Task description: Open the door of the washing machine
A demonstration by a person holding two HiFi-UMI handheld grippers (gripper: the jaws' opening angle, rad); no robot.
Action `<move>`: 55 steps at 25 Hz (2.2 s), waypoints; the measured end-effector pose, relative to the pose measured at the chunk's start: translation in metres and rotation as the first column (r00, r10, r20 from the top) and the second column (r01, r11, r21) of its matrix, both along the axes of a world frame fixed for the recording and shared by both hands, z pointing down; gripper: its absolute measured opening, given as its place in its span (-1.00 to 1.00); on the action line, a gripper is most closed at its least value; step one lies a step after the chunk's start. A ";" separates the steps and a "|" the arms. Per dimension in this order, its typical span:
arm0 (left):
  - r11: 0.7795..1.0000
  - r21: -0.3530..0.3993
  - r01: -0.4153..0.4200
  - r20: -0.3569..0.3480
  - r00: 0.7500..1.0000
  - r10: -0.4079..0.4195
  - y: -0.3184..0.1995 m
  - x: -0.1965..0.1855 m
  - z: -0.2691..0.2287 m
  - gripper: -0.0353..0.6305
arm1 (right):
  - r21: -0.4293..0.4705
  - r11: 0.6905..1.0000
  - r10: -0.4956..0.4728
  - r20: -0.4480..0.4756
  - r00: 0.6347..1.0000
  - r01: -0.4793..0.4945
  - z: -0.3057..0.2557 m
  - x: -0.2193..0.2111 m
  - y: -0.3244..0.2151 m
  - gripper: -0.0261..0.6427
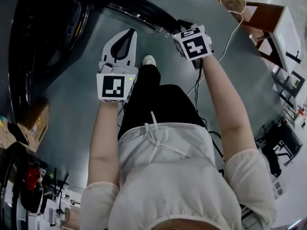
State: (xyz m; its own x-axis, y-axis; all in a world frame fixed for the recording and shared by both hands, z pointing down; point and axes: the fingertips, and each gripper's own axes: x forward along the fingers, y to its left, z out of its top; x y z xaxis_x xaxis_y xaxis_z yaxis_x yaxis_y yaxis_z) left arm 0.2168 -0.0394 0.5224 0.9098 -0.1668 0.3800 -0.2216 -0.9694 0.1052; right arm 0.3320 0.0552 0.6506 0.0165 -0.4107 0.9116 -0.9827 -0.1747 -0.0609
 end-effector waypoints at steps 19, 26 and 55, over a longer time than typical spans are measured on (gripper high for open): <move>0.987 -0.028 0.156 -0.008 0.988 -0.156 -0.005 0.013 -0.011 -0.83 | -0.064 0.986 -0.152 -0.013 0.988 0.151 0.009 0.050 -0.021 -0.62; 0.955 -0.009 0.297 0.021 0.955 -0.297 -0.001 0.000 -0.022 -0.83 | -0.066 0.968 -0.243 -0.019 0.970 0.241 -0.005 0.056 -0.031 -0.69; 0.678 0.184 0.711 -0.036 0.695 -0.718 0.006 -0.196 -0.225 -0.83 | 0.527 0.611 -0.627 -0.132 0.767 0.590 -0.284 -0.149 -0.124 -0.90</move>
State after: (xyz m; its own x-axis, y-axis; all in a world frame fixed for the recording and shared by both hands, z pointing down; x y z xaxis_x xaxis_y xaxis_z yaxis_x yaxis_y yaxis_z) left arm 0.0207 -0.0330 0.2977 0.4723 -0.8251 0.3101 -0.8548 -0.5146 -0.0672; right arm 0.1828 -0.0686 0.3665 -0.4576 -0.7014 0.5465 -0.8421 0.5392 -0.0132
